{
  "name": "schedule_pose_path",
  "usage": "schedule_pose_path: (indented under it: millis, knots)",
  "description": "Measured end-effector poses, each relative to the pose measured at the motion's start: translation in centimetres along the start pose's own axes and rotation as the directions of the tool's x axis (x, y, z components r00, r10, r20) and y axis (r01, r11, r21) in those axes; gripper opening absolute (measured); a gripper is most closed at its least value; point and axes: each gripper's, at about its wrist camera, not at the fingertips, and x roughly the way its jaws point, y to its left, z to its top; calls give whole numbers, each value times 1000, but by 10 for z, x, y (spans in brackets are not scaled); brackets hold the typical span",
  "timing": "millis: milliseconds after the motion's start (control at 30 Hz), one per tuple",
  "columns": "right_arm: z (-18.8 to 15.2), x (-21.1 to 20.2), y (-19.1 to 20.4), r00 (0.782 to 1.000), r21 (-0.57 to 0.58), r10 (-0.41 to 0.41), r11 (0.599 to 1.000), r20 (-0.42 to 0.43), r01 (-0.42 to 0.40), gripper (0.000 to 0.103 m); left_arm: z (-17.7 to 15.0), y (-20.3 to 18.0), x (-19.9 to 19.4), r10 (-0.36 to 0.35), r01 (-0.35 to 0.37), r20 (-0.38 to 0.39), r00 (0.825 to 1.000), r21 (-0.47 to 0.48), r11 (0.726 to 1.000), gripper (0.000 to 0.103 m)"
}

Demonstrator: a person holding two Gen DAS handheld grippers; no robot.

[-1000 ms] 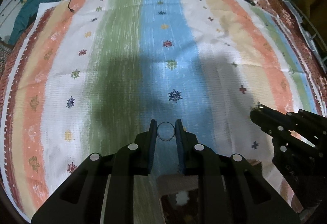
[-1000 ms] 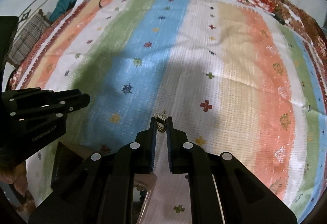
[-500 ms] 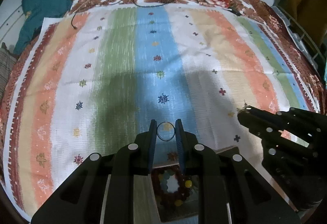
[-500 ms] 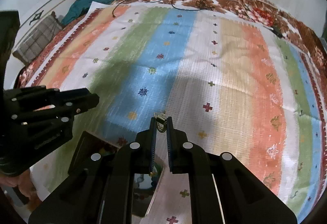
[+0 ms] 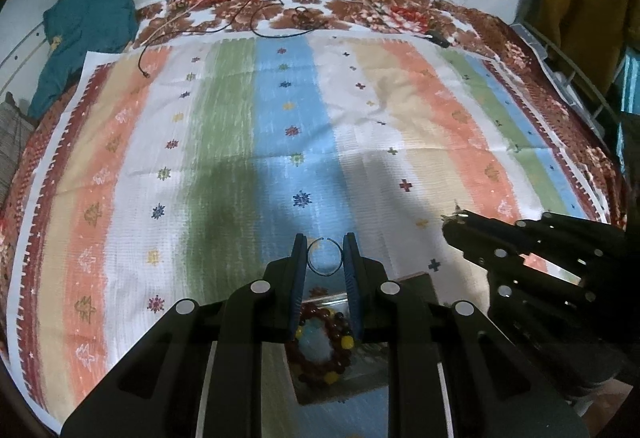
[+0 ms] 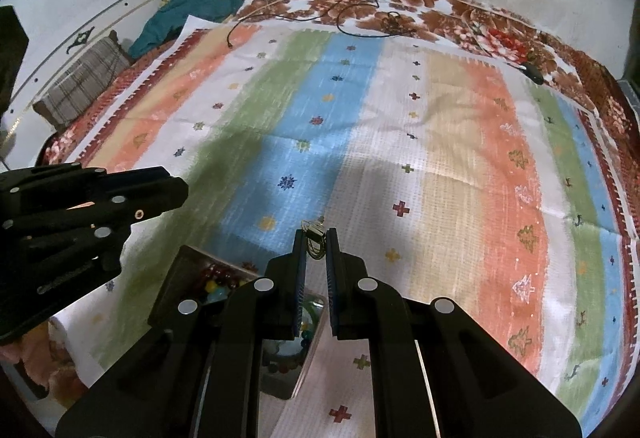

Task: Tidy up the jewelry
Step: 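Carry the ring with the left gripper and the charm with the right gripper over the tin, then open both grippers to drop the ring and charm into the tin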

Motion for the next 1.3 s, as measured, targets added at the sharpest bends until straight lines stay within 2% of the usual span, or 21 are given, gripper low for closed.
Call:
schedule_pose_path:
  millis: [533, 933, 1067, 1133, 1200, 1300]
  knots:
    - [-21, -22, 7, 999, 8, 40, 999, 8, -40, 11, -22, -11, -34, -24, 23, 44, 999, 16, 1000, 18]
    - [-37, -36, 26, 996, -25, 90, 996, 10, -90, 11, -38, -14, -54, -51, 51, 64, 997, -4, 999, 18]
    - [-40, -37, 29, 996, -39, 90, 995, 13, -89, 11, -39, -11, -56, -83, 85, 61, 995, -32, 996, 18]
    - [-41, -36, 29, 997, -41, 82, 996, 9, -81, 13, -40, -10, -54, -63, 65, 57, 996, -30, 997, 20]
    - [-43, -36, 27, 998, -40, 66, 997, 9, -66, 34, -40, -9, -51, -52, 54, 49, 997, -35, 998, 32]
    - [-44, -38, 24, 998, -37, 56, 998, 13, -55, 40, -40, -5, -52, -45, 48, 48, 998, -50, 998, 35]
